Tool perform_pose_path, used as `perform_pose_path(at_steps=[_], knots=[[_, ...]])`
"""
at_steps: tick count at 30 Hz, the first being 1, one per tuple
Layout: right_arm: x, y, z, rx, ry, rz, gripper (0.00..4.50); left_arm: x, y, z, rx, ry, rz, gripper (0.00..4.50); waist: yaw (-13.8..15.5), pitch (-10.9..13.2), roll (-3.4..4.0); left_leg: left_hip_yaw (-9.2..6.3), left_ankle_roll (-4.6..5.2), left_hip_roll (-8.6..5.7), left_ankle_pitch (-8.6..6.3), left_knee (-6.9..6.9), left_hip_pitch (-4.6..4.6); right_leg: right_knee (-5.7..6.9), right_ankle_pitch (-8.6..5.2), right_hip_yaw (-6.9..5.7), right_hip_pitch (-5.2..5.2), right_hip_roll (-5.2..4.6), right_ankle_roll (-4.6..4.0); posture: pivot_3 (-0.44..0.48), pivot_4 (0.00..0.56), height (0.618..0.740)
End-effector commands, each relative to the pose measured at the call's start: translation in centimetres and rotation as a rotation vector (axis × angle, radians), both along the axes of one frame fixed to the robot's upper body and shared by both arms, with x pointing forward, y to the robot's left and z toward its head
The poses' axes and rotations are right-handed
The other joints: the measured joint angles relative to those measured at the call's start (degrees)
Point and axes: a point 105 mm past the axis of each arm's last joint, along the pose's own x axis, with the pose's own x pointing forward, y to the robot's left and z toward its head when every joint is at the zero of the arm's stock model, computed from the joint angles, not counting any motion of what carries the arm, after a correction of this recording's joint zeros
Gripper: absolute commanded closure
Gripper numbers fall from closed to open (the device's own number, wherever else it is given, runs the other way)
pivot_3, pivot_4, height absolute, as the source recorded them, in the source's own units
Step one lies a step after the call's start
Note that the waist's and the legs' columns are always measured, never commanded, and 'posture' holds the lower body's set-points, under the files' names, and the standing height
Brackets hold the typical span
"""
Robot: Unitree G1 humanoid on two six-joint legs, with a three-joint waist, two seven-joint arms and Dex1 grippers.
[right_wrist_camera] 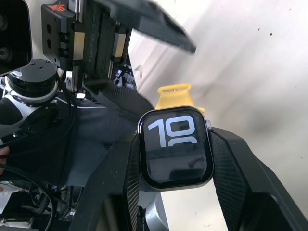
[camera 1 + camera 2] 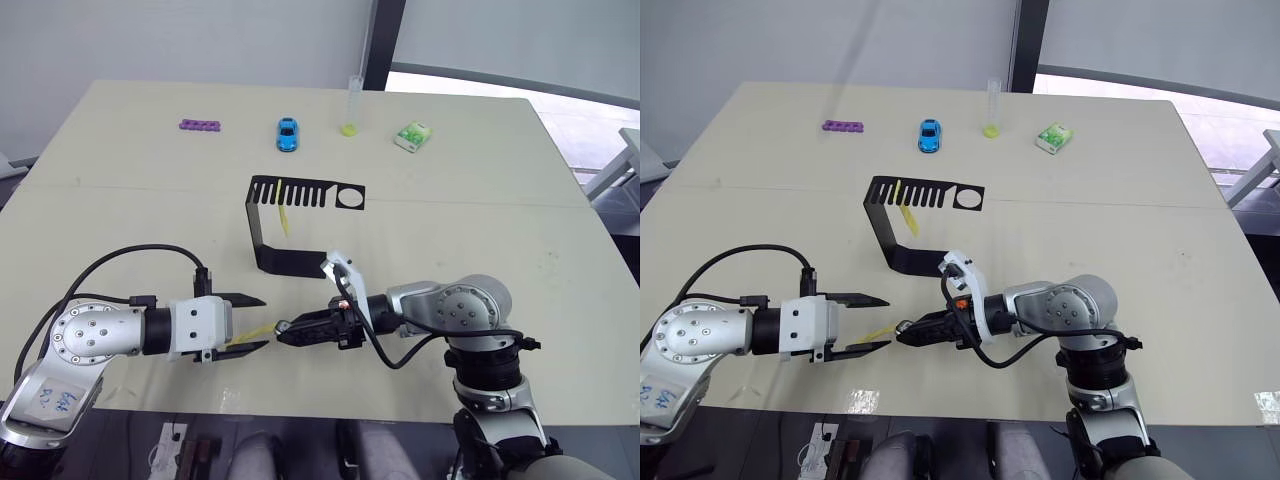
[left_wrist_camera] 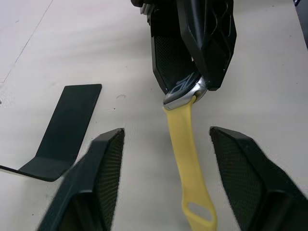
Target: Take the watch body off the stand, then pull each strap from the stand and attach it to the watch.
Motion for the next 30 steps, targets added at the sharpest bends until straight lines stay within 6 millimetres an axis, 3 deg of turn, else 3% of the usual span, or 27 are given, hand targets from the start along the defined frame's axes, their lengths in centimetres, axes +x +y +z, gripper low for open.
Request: perform_pose_path(at_steps=[1, 3, 4, 30], knots=[[-0.2, 0.1, 1.0, 0.033, -0.033, 0.013, 2.92, -0.2, -0.7, 0.3, -0.014, -0.023, -0.021, 3.55, 0.01, 0.0, 0.0, 0.0, 0.0, 0.0, 0.0, 0.0, 0.0, 0.0, 0.0, 0.0, 0.0, 0.0, 0.0, 0.0, 0.15, 0.74], [-0.2, 0.2, 1.0, 0.033, -0.03, 0.012, 2.92, -0.2, -1.0, 0.3, -0.022, -0.024, -0.021, 4.46, 0.03, 0.0, 0.0, 0.0, 0.0, 0.0, 0.0, 0.0, 0.0, 0.0, 0.0, 0.0, 0.0, 0.0, 0.0, 0.0, 0.15, 0.74], [-0.2, 0.2, 1.0, 0.034, -0.027, 0.009, 2.92, -0.2, -1.1, 0.3, -0.026, -0.022, -0.023, 4.5, 0.02, 0.0, 0.0, 0.0, 0.0, 0.0, 0.0, 0.0, -0.01, 0.0, 0.0, 0.0, 0.0, 0.0, 0.0, 0.0, 0.15, 0.74], [0.0, 0.2, 0.5, 0.01, 0.005, -0.018, 2.92, -1.0, -2.2, 0.7, -0.055, -0.028, -0.041, 4.5, 0.01, 0.0, 0.0, 0.0, 0.0, 0.0, 0.0, -0.02, -0.01, -0.05, 0.0, 0.01, 0.0, 0.0, 0.0, 0.0, 0.15, 0.74]])
